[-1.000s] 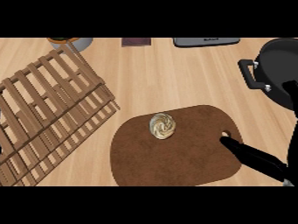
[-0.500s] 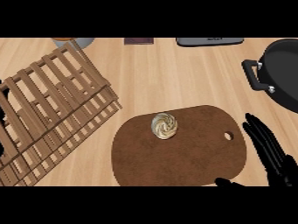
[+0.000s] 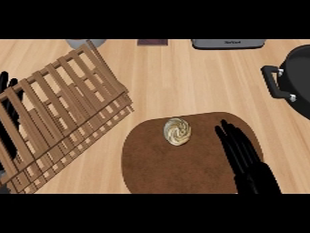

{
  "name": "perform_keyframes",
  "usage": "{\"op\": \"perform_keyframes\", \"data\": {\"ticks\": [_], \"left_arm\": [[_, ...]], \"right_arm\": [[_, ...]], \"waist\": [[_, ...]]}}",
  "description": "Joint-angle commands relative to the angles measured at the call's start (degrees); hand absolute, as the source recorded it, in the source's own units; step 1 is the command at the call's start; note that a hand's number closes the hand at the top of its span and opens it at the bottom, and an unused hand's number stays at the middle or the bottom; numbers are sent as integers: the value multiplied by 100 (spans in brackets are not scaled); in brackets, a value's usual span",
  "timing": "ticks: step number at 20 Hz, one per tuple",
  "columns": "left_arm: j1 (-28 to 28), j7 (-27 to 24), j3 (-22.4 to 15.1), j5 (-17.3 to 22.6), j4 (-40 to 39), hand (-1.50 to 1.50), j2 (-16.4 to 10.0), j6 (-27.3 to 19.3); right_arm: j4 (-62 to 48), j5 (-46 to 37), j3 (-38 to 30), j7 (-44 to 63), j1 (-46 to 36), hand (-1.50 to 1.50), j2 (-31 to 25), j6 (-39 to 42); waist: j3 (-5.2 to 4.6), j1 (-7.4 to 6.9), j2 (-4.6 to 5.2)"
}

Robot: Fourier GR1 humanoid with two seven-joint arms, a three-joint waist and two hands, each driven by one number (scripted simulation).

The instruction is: Pick the cupcake from the cutting board and place it in the pot

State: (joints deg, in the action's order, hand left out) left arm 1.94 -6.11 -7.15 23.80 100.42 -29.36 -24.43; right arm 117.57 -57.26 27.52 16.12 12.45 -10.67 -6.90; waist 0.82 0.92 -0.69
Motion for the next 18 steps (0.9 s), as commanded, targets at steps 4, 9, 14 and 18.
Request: {"op": "perform_keyframes", "data": {"ticks": [4,9,14,18], "left_arm": [[-161,-31,-775,-275,-324,0,488,202],[-9,-63,-936,-555,-534,0,755,78],[-228,34,-924,-689,-123,0,768,92],[-308,-75,-872,-691,-309,0,901,196]], "right_arm": [[-654,-1081,512,1456,-532,-150,829,618],[-1241,-1044,529,1604,-852,-150,1051,639],[-1514,-773,326,1656,-1257,-150,1061,738],[-1740,-895,381,1753,-1367,-150,1065,639]], "waist": [[-97,-58,95],[-85,-29,115],[-80,-112,93],[-83,-70,91]]}}
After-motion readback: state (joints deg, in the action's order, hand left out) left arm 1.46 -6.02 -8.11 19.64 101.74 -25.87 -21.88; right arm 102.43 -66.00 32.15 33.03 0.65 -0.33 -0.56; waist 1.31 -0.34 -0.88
